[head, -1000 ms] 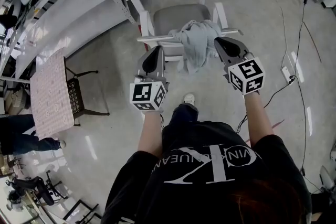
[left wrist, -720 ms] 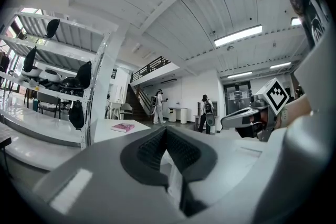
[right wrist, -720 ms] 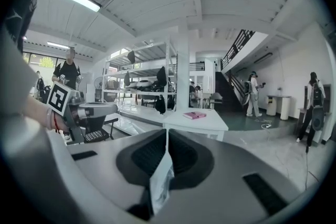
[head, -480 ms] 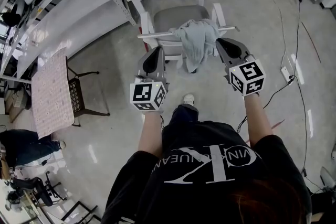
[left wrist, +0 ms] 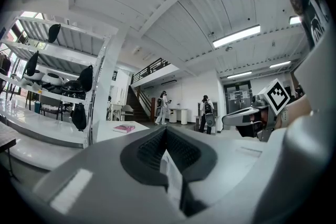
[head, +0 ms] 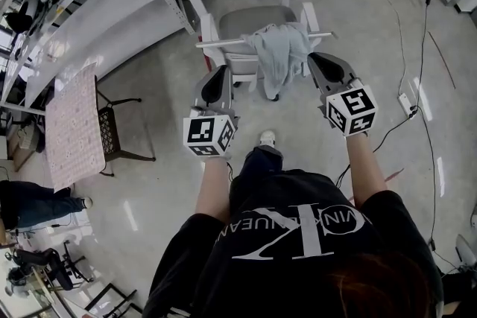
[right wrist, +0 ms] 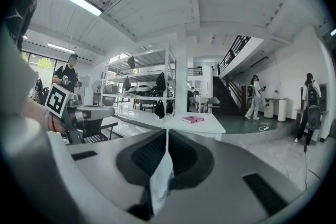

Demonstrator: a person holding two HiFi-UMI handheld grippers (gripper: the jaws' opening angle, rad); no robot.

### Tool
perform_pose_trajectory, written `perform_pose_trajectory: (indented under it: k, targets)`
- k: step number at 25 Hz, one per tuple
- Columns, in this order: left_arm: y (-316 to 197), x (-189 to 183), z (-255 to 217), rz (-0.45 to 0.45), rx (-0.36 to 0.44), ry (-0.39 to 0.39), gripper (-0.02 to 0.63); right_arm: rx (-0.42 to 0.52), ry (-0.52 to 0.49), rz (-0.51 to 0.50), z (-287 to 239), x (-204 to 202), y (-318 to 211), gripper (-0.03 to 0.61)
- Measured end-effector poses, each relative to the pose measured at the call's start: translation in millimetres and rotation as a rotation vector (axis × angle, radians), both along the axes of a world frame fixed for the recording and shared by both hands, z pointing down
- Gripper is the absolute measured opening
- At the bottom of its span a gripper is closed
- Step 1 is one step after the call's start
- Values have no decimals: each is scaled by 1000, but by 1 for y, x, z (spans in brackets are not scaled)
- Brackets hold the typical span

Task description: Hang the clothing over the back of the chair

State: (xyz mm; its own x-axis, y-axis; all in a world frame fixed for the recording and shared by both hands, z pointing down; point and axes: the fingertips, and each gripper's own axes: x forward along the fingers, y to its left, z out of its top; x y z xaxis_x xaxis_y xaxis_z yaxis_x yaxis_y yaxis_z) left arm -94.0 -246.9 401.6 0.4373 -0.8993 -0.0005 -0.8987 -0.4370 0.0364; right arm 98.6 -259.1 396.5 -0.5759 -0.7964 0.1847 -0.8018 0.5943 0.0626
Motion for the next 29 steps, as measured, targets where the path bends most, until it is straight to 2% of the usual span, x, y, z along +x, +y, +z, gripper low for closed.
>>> perform_pose_trajectory:
  k: [19,29]
  targets:
    - [33,-11,-15,-36,26,25,11,106,-64,30,-19,11,40,23]
    - [49,-8,-20,-36,35,24,11,123,-77,43,-25,17,56,24]
